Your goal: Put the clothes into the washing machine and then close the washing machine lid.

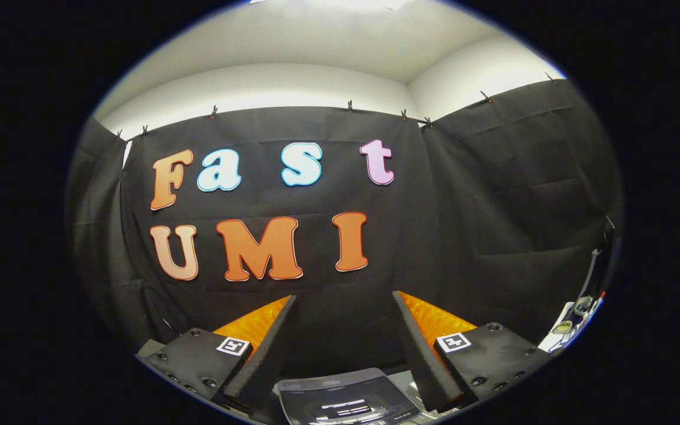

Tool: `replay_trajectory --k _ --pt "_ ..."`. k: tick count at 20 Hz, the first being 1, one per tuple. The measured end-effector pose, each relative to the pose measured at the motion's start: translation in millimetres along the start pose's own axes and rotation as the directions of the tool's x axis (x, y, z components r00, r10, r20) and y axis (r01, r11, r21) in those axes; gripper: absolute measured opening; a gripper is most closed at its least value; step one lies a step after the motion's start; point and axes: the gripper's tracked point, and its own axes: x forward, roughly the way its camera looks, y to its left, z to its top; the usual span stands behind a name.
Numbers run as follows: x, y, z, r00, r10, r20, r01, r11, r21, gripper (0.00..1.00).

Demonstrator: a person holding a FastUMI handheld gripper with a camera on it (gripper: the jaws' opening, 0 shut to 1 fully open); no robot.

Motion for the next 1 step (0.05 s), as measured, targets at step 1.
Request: replay_trajectory --k 1 --pt "-0.6 -0.5 -0.7 1.0 0.0 -0.001 0.0 1.0 0.003 0.99"
